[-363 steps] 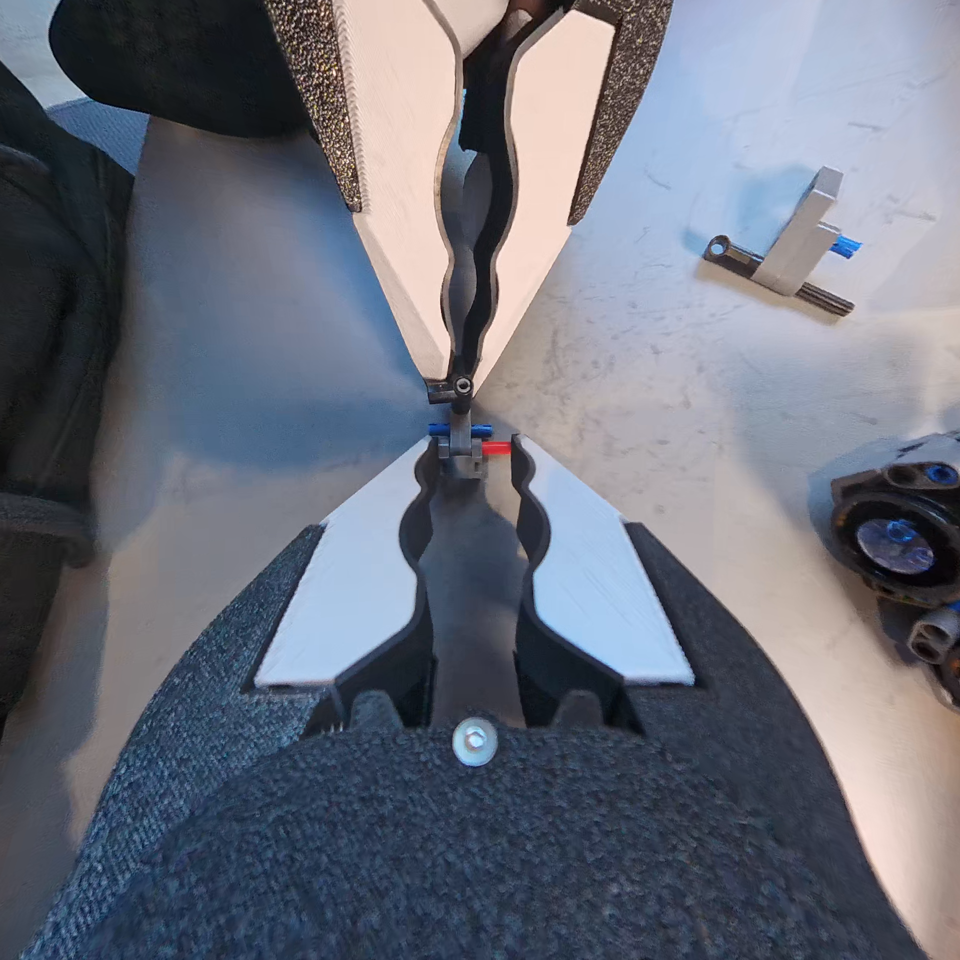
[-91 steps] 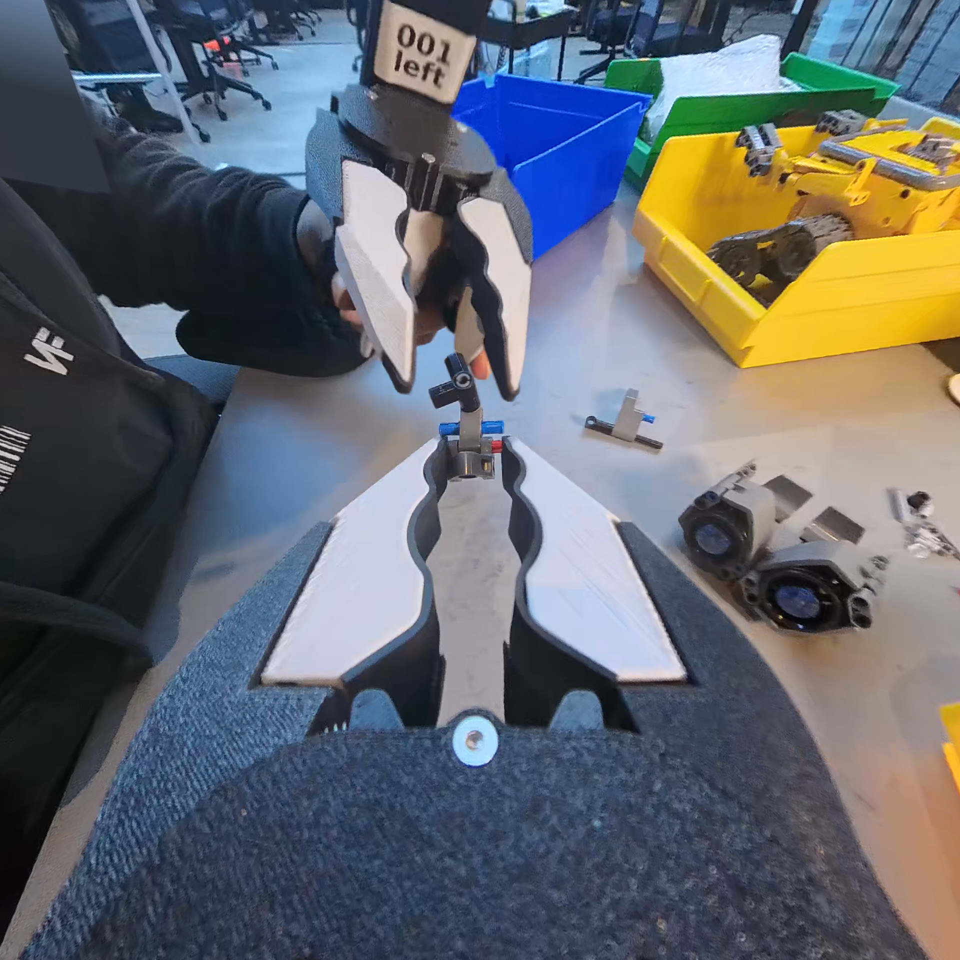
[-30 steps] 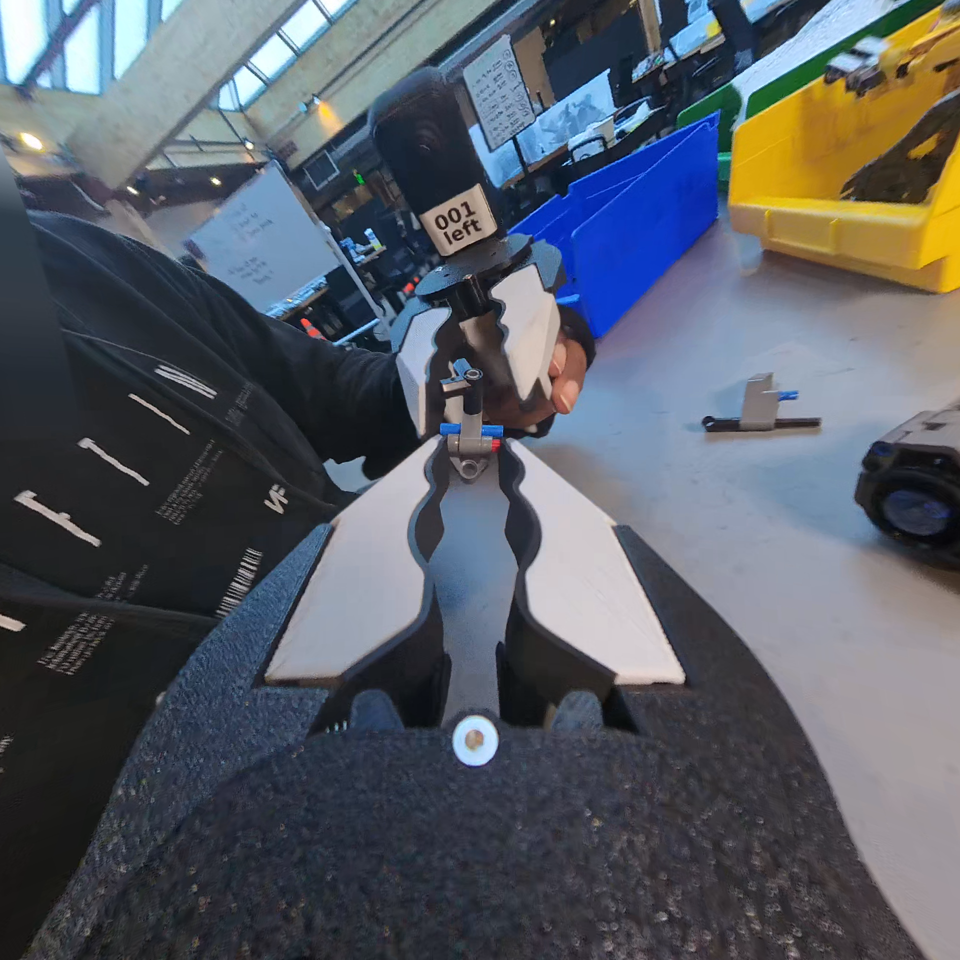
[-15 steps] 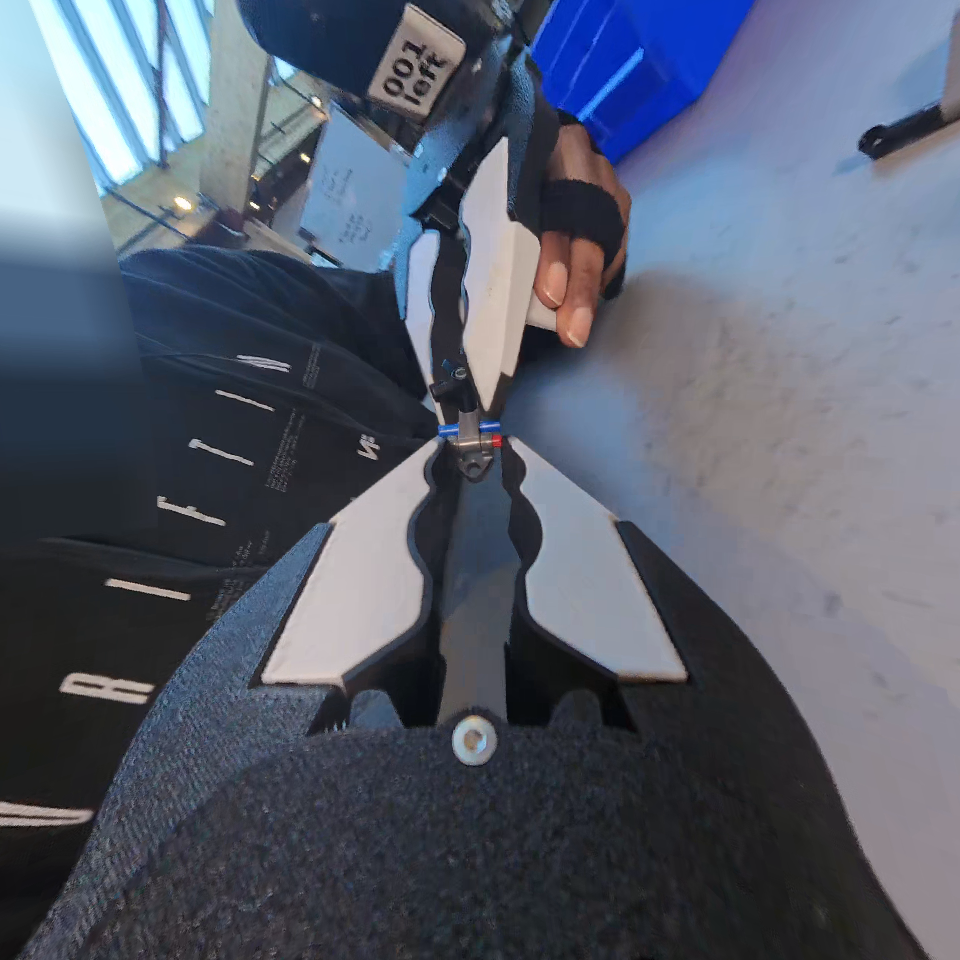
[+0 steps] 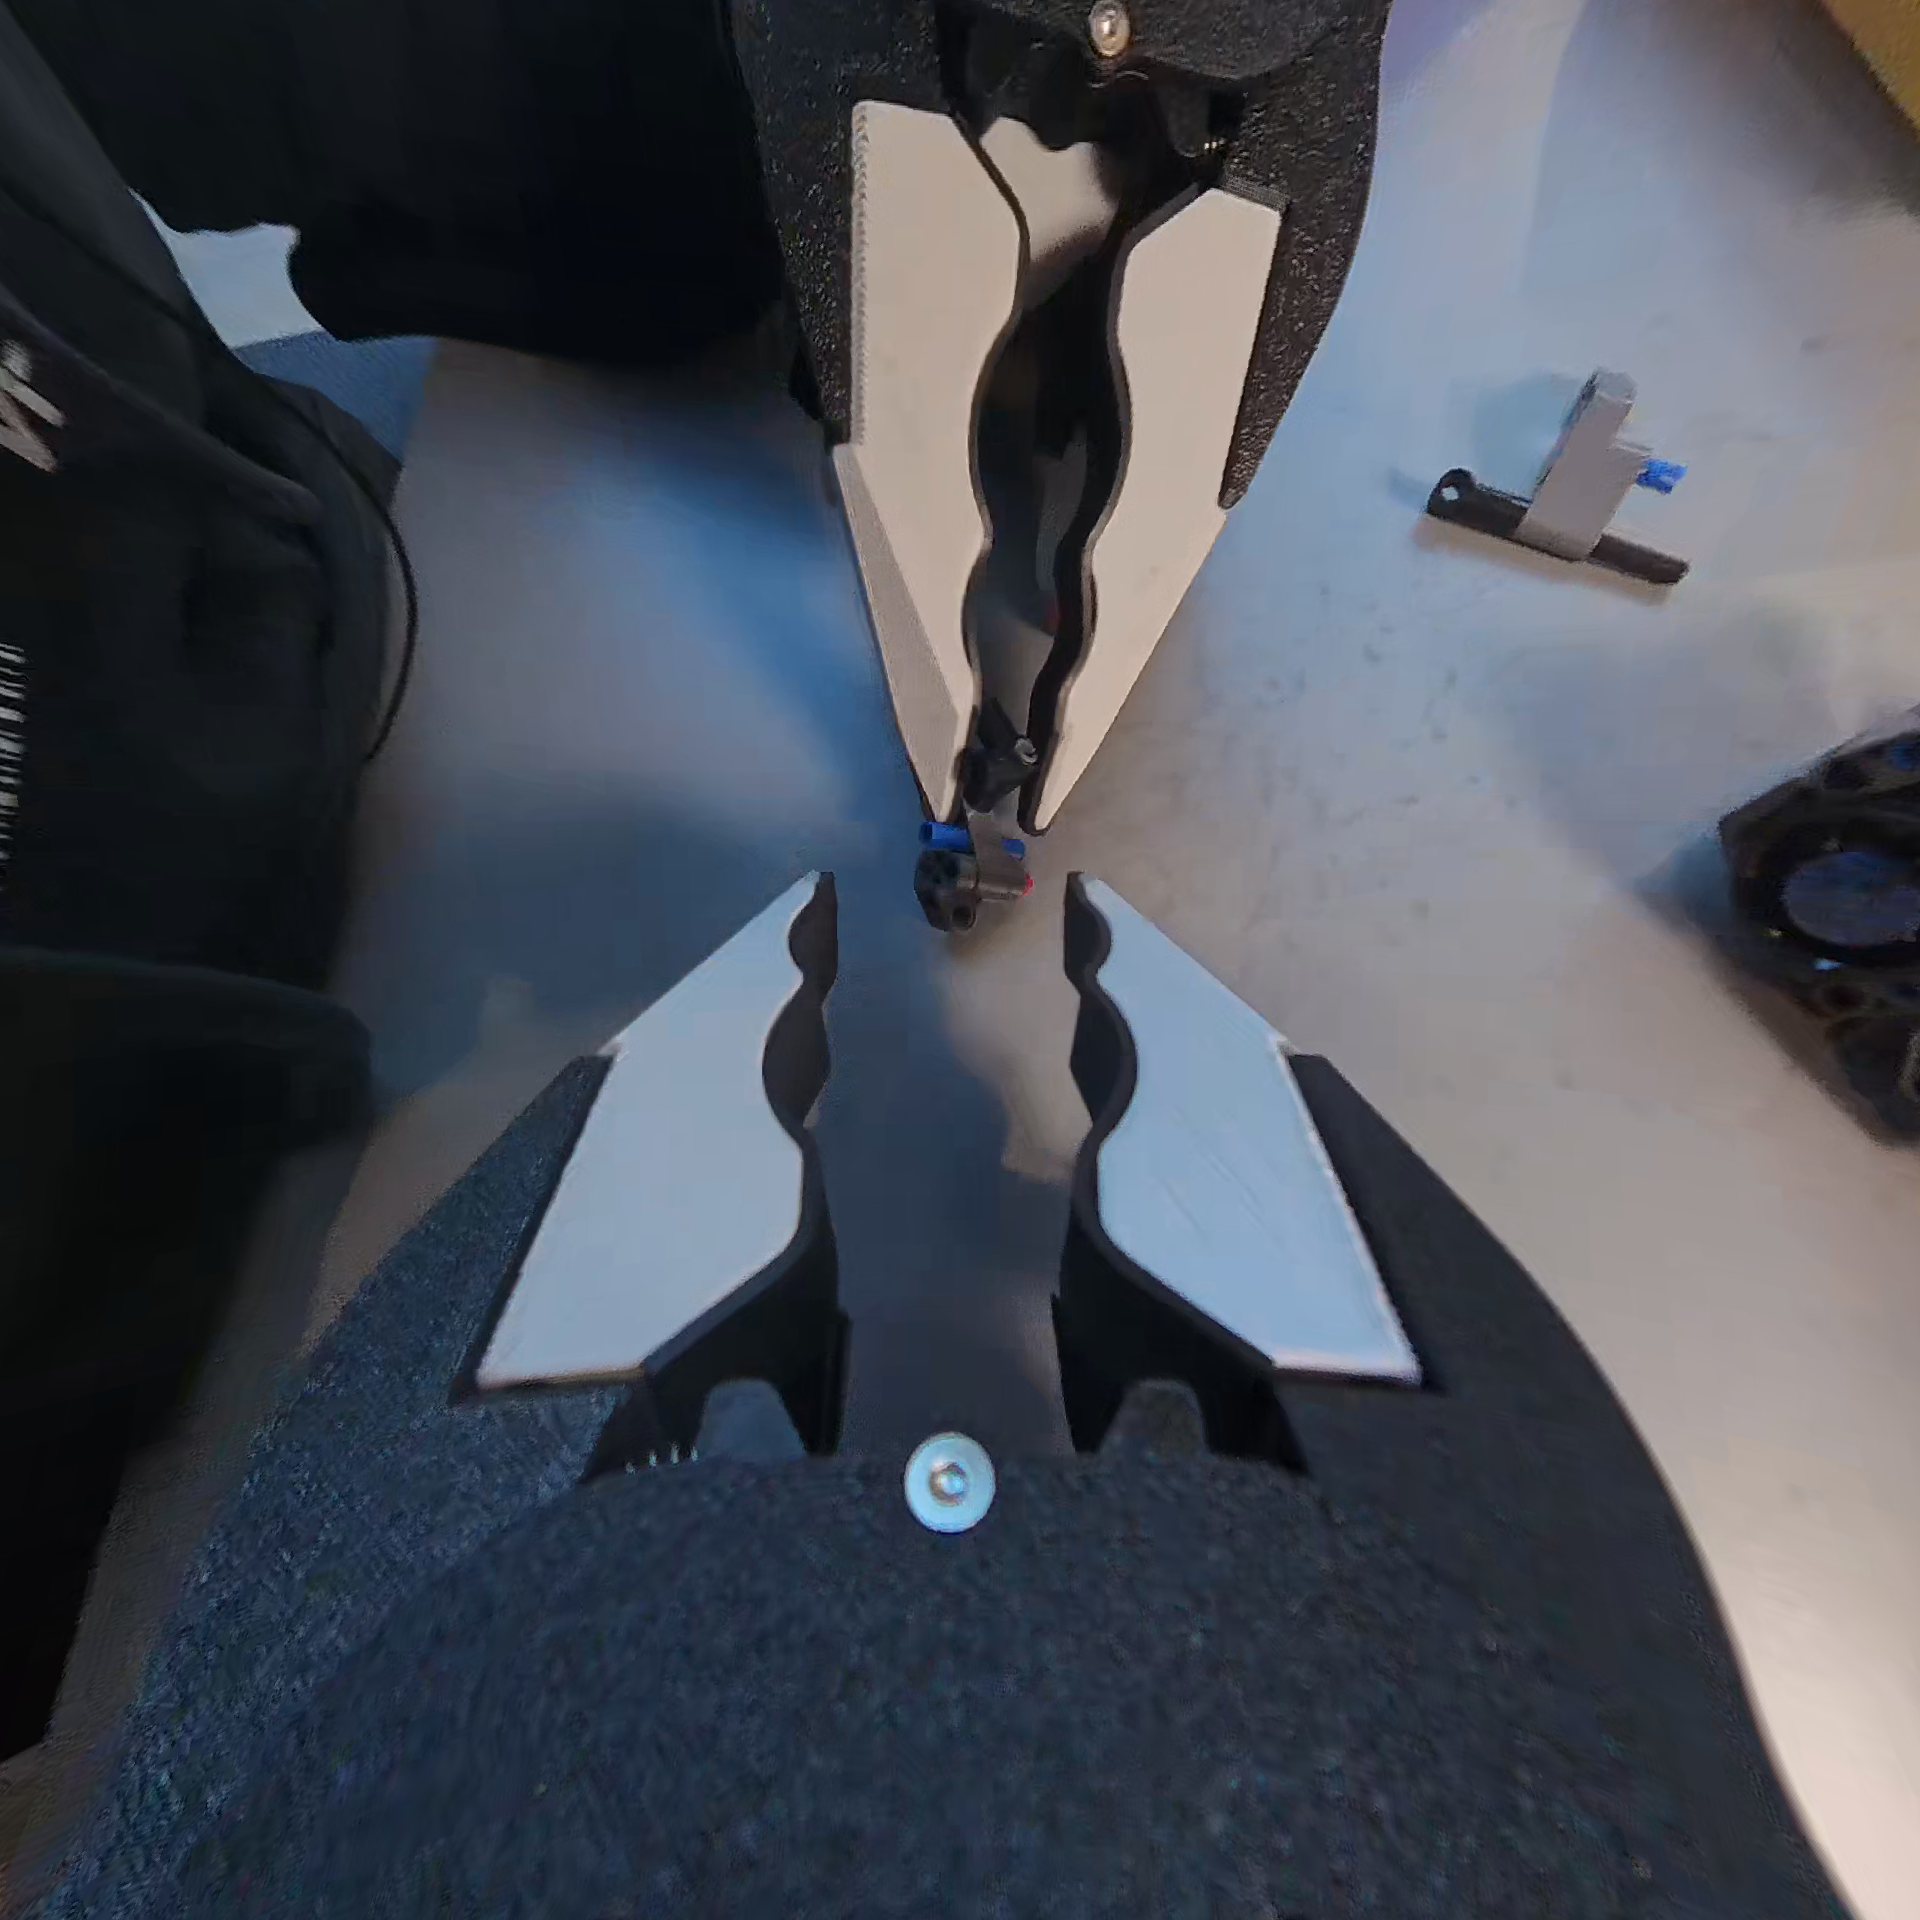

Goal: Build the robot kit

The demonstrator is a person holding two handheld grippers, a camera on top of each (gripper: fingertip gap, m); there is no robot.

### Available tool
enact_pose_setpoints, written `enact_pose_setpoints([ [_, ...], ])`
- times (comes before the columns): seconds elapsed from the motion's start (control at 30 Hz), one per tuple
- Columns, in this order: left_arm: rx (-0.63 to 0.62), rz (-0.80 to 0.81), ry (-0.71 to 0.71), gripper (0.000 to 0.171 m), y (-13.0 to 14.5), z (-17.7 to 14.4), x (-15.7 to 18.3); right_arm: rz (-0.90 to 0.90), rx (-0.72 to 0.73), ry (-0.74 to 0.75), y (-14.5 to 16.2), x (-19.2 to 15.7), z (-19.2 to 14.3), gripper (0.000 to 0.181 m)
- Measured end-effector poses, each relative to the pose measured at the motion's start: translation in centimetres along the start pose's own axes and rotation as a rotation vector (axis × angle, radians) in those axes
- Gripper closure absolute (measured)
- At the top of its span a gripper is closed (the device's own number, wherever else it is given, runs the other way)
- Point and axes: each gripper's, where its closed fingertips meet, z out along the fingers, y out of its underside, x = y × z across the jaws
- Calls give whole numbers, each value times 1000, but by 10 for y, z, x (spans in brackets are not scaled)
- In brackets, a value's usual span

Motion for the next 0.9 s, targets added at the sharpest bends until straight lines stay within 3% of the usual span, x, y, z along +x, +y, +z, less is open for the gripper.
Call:
enact_pose_setpoints([
  [0.03, 0, -8, 4, 158, 0, 0, 0, -33, -12, 29, 0, 1, 4, 139],
  [0.23, 11, -80, 28, 157, 0, -3, -4, -155, -53, 87, 3, 7, 14, 161],
  [0.53, 29, 141, -57, 143, -12, -2, 5, 181, -47, -164, 2, -4, 5, 161],
  [0.7, -82, 199, -75, 153, 2, 11, 4, 167, -107, -153, 9, -3, 4, 161],
  [0.8, -83, 193, -50, 164, 1, 14, 5, 122, -110, -104, 11, 4, 2, 158],
  [0.9, -88, 168, -21, 164, -1, 14, 5, 40, -95, -94, 11, 3, -2, 152],
])
